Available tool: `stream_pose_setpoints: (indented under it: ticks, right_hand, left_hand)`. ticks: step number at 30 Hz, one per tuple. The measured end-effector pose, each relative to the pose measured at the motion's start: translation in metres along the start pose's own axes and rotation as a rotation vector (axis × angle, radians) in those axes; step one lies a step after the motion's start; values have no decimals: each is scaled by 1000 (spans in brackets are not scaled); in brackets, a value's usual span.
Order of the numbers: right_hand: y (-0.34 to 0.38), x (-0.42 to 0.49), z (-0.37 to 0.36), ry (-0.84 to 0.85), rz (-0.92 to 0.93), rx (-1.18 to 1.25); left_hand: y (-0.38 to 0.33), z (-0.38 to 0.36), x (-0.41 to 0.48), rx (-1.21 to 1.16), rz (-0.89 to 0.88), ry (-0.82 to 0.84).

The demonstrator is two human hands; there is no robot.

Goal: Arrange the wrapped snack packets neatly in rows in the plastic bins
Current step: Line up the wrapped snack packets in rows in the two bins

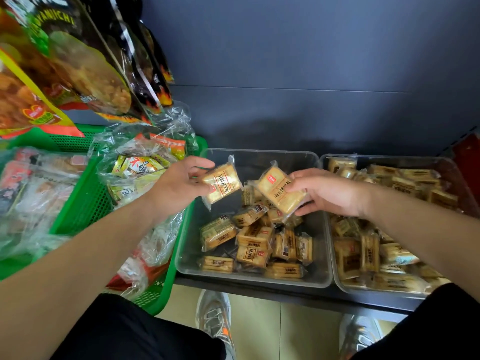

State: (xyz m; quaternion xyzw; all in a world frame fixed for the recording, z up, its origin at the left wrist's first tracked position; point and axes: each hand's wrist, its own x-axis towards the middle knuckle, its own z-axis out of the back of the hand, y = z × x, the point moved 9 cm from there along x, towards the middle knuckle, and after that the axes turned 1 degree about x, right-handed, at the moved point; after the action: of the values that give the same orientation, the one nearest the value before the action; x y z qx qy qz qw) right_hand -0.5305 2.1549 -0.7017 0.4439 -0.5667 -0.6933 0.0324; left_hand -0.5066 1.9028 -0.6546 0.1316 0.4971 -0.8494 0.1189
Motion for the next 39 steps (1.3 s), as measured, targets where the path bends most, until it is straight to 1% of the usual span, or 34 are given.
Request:
stream_pose_setpoints:
  ticks: [5, 7, 10, 12, 15, 20, 23, 24, 25, 27, 30, 34, 39]
  right_hand:
    - [-3, 9, -10, -57, -2, -178]
    - [-2, 13, -14, -50, 0, -266]
    - [2, 22, -17, -53, -17, -311]
    - [7, 29, -14, -99, -4, -305]
    - [13, 43, -4, -224, 22, -248]
    - [14, 72, 1, -373, 21, -210]
    - [20, 94, -12, -358, 80, -88]
    - [22, 103, -17, -352, 104, -120]
    - [26, 111, -21, -371, 127, -213]
    - [32, 126, -24, -457, 150, -437]
    - [30, 144, -30, -562, 162, -597]
    - [19, 162, -36, -608, 183, -611]
    - [4, 176, -35, -570, 181, -588]
  left_hand:
    - [5, 17, 5, 57, 0, -49]
    - [6, 24, 6, 71, -2, -73]
    - [9, 30, 7, 80, -14, -83]
    - [11, 33, 8, 106, -28, -78]
    - [18, 40, 9, 108, -13, -92]
    - [32, 52, 14, 110, -8, -131]
    - [40, 58, 17, 80, 10, -153]
    - [42, 59, 18, 70, 12, -156]
    - [44, 60, 19, 59, 15, -158]
    - [48, 61, 22, 46, 20, -158]
    - [51, 63, 28, 40, 25, -159]
    - [53, 63, 32, 16, 27, -169]
    - [55, 62, 36, 2, 30, -154]
